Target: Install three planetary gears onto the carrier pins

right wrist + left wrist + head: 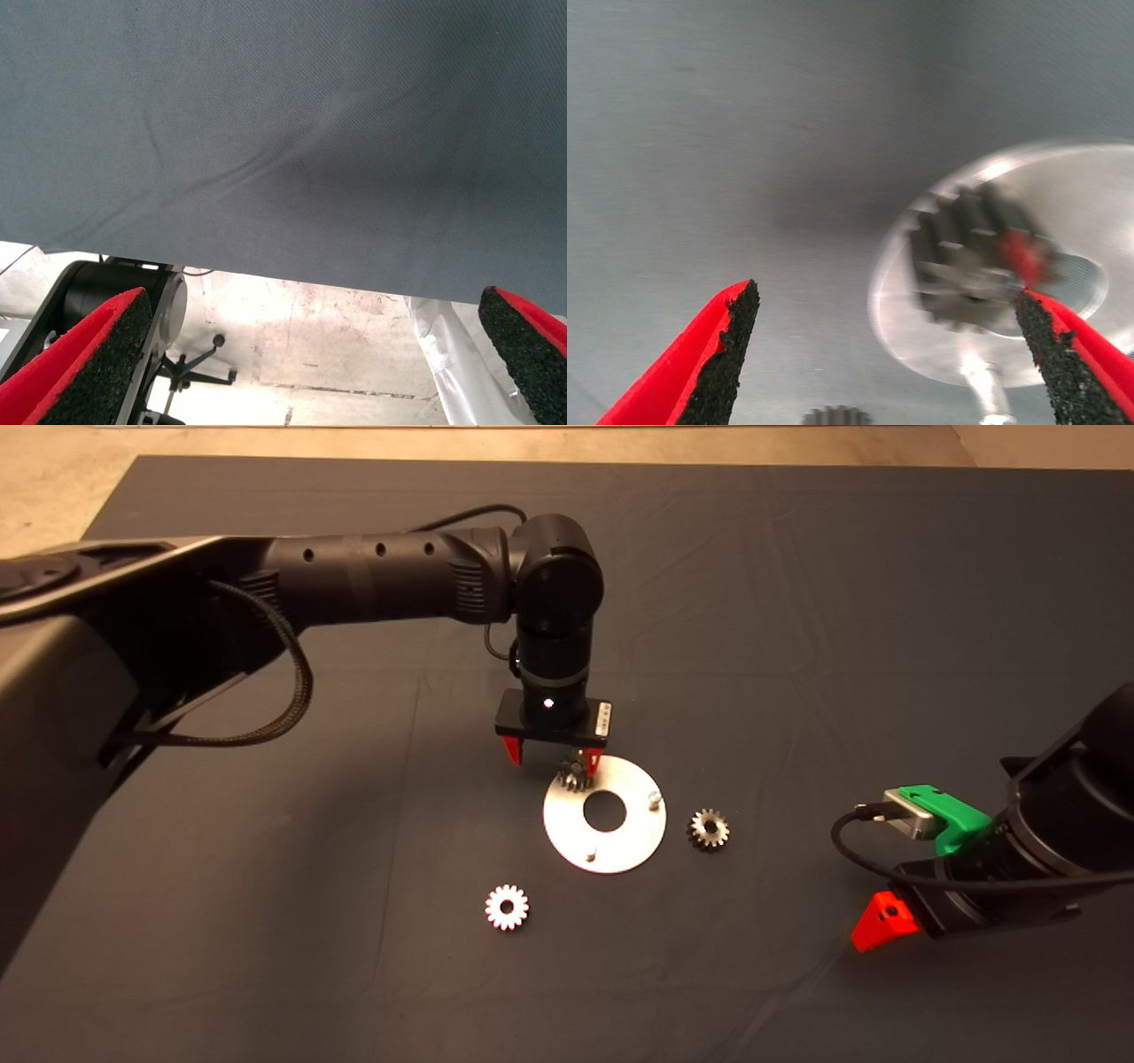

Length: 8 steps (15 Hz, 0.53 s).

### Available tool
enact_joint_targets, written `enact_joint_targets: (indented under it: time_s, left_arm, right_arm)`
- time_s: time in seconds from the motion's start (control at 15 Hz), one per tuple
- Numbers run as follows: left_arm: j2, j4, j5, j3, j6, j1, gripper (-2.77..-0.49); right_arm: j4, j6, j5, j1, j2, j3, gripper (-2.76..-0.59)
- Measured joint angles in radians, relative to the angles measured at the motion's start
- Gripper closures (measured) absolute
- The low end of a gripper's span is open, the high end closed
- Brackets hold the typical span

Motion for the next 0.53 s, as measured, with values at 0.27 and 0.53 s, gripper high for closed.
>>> enact_joint_targets:
  time_s: [0.27,0.53]
  left_arm:
    - [0.0,0.0,0.0,0.021,-0.004,-0.006,-2.18]
    - [-0.017,0.0,-0.001,0.054,-0.008,-0.019,-2.33]
  right_arm:
    - [0.0,0.0,0.0,0.0,0.0,0.0,-2.76]
    - [0.0,0.0,0.0,0.0,0.0,0.0,-2.76]
